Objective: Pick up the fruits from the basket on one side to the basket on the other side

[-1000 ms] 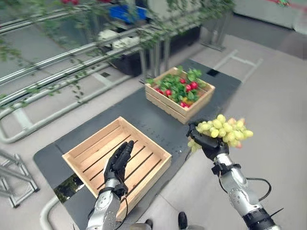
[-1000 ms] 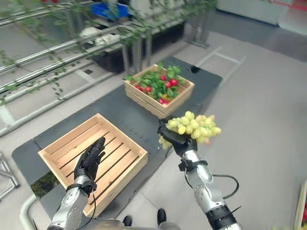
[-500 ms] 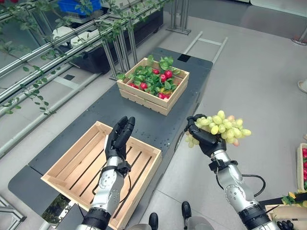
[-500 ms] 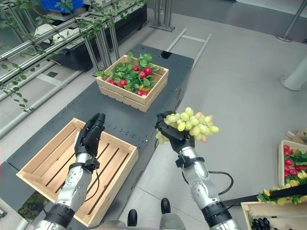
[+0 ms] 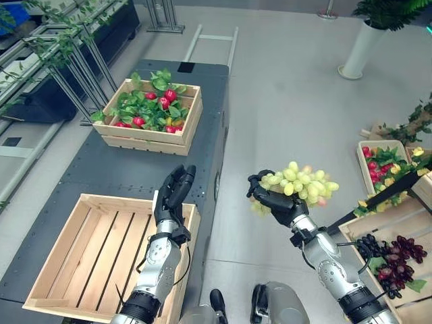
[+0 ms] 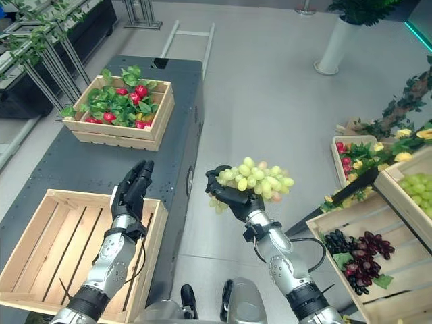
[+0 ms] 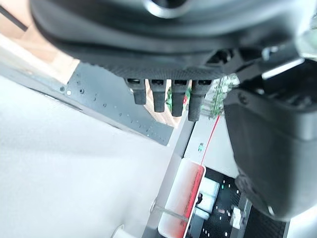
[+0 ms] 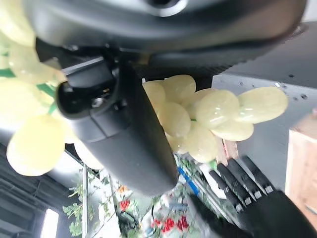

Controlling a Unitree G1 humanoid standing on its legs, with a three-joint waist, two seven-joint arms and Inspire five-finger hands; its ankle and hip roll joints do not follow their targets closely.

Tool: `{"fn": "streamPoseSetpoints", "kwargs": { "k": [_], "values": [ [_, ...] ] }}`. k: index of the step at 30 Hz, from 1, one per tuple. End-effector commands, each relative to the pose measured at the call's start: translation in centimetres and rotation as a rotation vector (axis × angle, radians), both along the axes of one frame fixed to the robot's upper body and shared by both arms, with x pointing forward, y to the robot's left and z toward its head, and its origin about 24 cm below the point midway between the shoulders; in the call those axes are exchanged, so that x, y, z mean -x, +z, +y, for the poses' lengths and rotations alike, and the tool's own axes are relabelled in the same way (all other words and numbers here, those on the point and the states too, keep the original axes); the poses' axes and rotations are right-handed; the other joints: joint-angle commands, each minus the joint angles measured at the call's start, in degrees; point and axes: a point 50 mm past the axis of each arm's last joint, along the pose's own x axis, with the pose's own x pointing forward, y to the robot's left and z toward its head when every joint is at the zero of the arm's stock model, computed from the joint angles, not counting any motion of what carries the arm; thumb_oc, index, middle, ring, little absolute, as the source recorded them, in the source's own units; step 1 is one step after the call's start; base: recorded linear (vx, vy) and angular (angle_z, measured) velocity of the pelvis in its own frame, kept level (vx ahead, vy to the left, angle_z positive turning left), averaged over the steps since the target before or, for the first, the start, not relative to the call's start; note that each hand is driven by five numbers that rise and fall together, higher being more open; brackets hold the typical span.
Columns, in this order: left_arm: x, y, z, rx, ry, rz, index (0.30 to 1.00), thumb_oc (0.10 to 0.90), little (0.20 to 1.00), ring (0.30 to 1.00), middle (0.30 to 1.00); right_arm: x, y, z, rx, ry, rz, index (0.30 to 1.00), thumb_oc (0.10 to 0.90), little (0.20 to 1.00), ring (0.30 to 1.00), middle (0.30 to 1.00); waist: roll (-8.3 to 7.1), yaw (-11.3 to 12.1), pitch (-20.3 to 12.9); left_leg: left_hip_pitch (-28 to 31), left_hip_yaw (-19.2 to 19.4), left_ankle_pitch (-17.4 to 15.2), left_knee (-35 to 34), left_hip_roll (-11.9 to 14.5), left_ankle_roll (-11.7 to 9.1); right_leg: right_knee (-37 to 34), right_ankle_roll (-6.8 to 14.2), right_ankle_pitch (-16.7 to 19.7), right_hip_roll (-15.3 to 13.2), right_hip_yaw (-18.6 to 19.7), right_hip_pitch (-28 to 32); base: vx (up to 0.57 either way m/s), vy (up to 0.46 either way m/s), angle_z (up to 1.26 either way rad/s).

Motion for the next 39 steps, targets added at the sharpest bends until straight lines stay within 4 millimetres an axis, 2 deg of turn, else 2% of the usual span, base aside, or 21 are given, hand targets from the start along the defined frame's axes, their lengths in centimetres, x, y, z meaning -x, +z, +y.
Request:
{"fn": "streamPoseSetpoints", "kwargs": {
  "k": [1,3,5,7,8,9,10,11,13,15,17,18,25,32,34,39],
  "values": [
    [-1.4,3.2,-0.3,-0.007,0.01,-0.169,0.9,0.8,0.9,0.9,0.9,0.3,5.2,3.0,-0.186,0.164,-0.278,0.3,0.4,0.3,0.3,0.3,-2.01,0.32,-8.22,-3.74,-7.88,-8.8,3.86,-4.58,-2.47,-17.86,0.42,0.32,3.74,1.13,14.06,-0.09,-0.206,-0.59],
    [-1.5,2.8,-0.5,0.022,0.019,-0.141,0.9,0.8,0.9,0.9,0.9,0.2,5.0,3.3,-0.168,0.19,-0.249,0.3,0.4,0.3,0.3,0.3,-2.11,-0.18,-8.08,-4.06,-7.28,-8.01,3.61,-4.16,-3.03,-19.59,0.52,1.8,4.69,2.64,13.61,-0.08,-0.099,-0.45],
    [-1.5,3.1,-1.4,-0.001,-0.001,-0.158,0.9,0.8,0.9,0.9,0.9,0.4,4.7,3.9,-0.151,0.274,-0.225,0.3,0.4,0.3,0.3,0.3,-2.24,-0.41,-7.97,-4.44,-6.72,-8.06,4.54,-3.81,-3.56,-23.2,-1.37,0.82,5.86,2.54,14.69,-0.08,-0.088,-0.31],
    [-1.3,2.6,-1.9,0.023,-0.008,-0.136,0.9,0.8,0.9,0.9,0.9,0.7,4.1,4.1,-0.151,0.298,-0.193,0.3,0.4,0.3,0.3,0.3,-2.59,-0.59,-8.24,-4.89,-7.29,-9.04,7.07,-4.01,-3.65,-25.06,-2.1,1.8,6.05,3.42,14.78,-0.05,-0.051,-0.16],
    [-0.9,2.4,-2.0,0.04,0.003,-0.128,0.9,0.8,0.9,0.9,0.9,0.9,4.0,4.2,-0.158,0.321,-0.174,0.3,0.4,0.3,0.3,0.3,-3.24,-0.22,-8.29,-6.76,-10.21,-10.05,11.97,-4.51,-3.37,-25.21,-2.96,2.98,5.83,4.64,13.69,-0.06,-0.024,-0.2],
    [-0.8,2.4,-2.1,0.043,0.006,-0.128,0.9,0.8,0.9,0.9,0.9,1.0,4.0,4.2,-0.161,0.33,-0.169,0.3,0.4,0.3,0.3,0.3,-3.44,-0.06,-8.26,-7.22,-11.35,-10.66,13.36,-4.78,-3.33,-25.19,-3.09,3.14,5.68,5.06,13.52,-0.06,0.022,-0.37],
    [-0.1,2.2,-1.9,0.052,0.034,-0.127,0.9,0.8,0.9,0.9,0.9,1.3,3.8,4.6,-0.174,0.378,-0.148,0.3,0.4,0.3,0.3,0.3,-3.65,1.16,-8.18,-9.3,-18.59,-11.17,16.93,-6.15,-3.47,-24.69,-3.43,3.63,5.65,8.06,12.82,-0.04,0.094,-0.56],
    [0.3,2.4,-1.9,0.052,0.044,-0.137,0.9,0.8,0.9,0.9,0.9,1.4,3.8,5.4,-0.177,0.416,-0.147,0.3,0.4,0.3,0.3,0.3,-3.34,2.29,-8.22,-9.33,-25.44,-9.33,13.73,-6.78,-3.61,-23.78,-3.53,3.41,6.27,10.91,11.84,-0.05,0.119,-0.68],
    [0.4,2.7,-1.9,0.014,0.038,-0.143,0.9,0.8,0.9,0.9,0.9,1.7,3.8,6.6,-0.201,0.442,-0.154,0.3,0.4,0.3,0.3,0.3,-2.41,2.84,-8.33,-7.26,-27.9,-8.31,7.92,-7.06,-2.95,-21.92,-3.48,1.99,6.97,12.13,10.59,-0.08,0.142,-1.23],
    [-0.3,2.7,-2.1,0.029,0.019,-0.121,0.9,0.8,0.9,0.9,0.9,1.8,4.2,6.7,-0.218,0.419,-0.154,0.3,0.4,0.3,0.3,0.3,-2.05,2.03,-8.26,-6.51,-25.69,-7.47,6.25,-5.97,-2.79,-20.87,-2.82,1.78,6.76,11.4,9.5,-0.08,0.087,-1.1],
    [-1.3,3.4,-2.2,-0.005,0.017,-0.157,0.9,0.8,0.9,0.9,0.9,2.0,4.6,6.4,-0.237,0.425,-0.169,0.3,0.4,0.3,0.3,0.3,-1.92,0.95,-8.28,-5.05,-26.37,-6.73,3.66,-5.84,-2.63,-20.6,-2.07,2.24,6.74,11.82,8.23,-0.08,0.08,-0.87],
    [-1.4,3.3,-2.0,0.004,0.021,-0.157,0.9,0.8,0.9,0.9,0.9,2.0,4.6,6.2,-0.232,0.433,-0.174,0.3,0.4,0.3,0.3,0.3,-1.8,0.39,-8.3,-4.43,-25.31,-6.77,3.04,-5.47,-2.59,-20.71,-1.8,2.54,6.67,11.82,7.99,-0.04,0.11,-0.48],
    [-0.5,1.7,-1.6,0.002,0.02,-0.091,0.9,0.8,0.9,0.9,0.9,3.3,4.2,5.0,-0.2,0.453,-0.207,0.3,0.4,0.3,0.3,0.3,-1.63,-1.62,-9.6,-1.36,-22.38,-7.45,0.53,-5.29,-1.87,-23.49,-1.13,4.04,6.84,13.11,9.35,0.03,0.065,-0.16],
    [-0.5,1.2,-1.4,-0.012,0.01,-0.066,0.9,0.8,0.9,0.9,0.9,2.9,6.8,2.9,-0.16,0.394,-0.366,0.3,0.4,0.3,0.3,0.3,-1.96,-2.91,-9.73,0.02,-19.52,-8.21,-0.28,-4.88,-1.47,-24.52,-0.53,4.98,6.67,13.59,9.73,0.0,0.028,-0.14],
    [-0.7,1.2,-1.3,-0.016,0.012,-0.061,0.9,0.8,0.9,0.9,0.9,2.5,8.2,2.0,-0.136,0.338,-0.435,0.3,0.4,0.3,0.3,0.3,-2.07,-3.35,-9.91,0.51,-18.39,-8.66,-0.28,-4.59,-1.44,-24.76,-0.38,5.09,6.52,13.52,9.99,0.01,0.02,-0.27],
    [-0.7,0.9,-1.2,-0.023,0.002,-0.052,0.9,0.8,0.9,0.9,0.9,1.7,9.5,0.4,-0.075,0.226,-0.49,0.3,0.4,0.3,0.3,0.3,-2.26,-3.95,-10.39,1.21,-17.16,-9.2,-0.4,-4.29,-1.48,-25.88,-0.27,5.62,6.44,13.95,10.67,0.01,0.018,-0.27]
  ]
}}
